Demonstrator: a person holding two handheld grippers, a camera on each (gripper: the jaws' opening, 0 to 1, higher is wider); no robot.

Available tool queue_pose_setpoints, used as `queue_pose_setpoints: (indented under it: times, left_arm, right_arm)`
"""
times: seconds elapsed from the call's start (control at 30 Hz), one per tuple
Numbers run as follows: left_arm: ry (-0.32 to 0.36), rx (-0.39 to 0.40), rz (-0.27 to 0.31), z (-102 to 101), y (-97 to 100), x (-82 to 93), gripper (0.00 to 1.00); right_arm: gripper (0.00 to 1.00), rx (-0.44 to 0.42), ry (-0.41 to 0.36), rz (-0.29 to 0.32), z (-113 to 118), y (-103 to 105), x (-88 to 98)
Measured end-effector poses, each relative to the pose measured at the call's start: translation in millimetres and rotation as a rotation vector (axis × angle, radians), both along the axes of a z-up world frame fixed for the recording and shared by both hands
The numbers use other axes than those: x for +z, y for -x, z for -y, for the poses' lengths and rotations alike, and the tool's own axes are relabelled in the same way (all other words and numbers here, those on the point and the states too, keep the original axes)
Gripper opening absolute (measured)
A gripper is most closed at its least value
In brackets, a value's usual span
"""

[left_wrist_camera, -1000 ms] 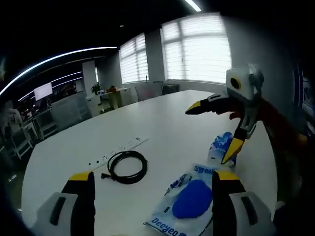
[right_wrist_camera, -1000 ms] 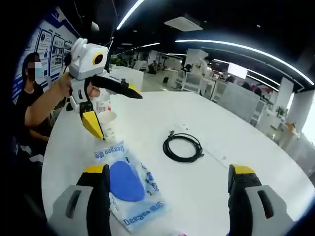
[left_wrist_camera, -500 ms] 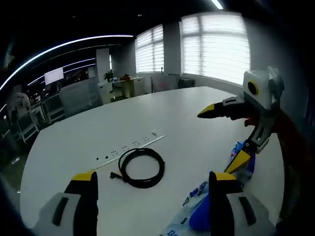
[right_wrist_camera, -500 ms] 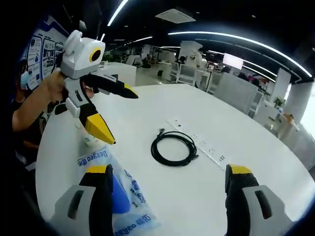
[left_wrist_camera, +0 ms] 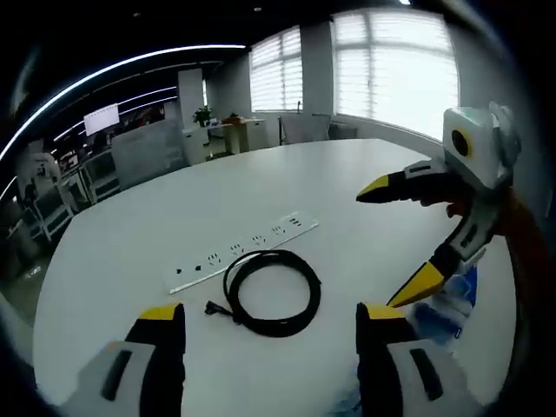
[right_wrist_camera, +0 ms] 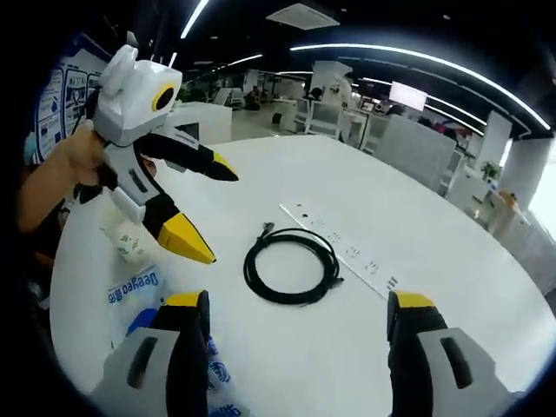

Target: Arrange the tabletop items into an orderly group along one side of the table until the central work area is clear of visible clutter.

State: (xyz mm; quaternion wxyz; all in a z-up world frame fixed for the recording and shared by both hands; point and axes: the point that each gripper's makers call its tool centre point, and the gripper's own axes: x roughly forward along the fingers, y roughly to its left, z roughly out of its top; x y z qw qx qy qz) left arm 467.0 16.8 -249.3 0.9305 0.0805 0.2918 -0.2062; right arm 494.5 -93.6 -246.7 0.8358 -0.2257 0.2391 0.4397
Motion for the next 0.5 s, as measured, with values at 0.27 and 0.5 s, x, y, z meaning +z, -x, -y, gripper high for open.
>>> queue_pose_setpoints:
  times: [0.27,0.5]
  left_arm:
    - [-0.033,0.023,-0.009,-6.3,-37.4,-6.7,0.72]
    - [-0.093,0.032,-0.047,3.5,-33.4,-33.6,0.69]
  right_arm:
    - [0.66,-0.039,0.009,-0.002,-6.0,-4.3,-17.3]
    - [0.60,-0.060,0.025,-0.009,-9.4,-21.0,-28.9]
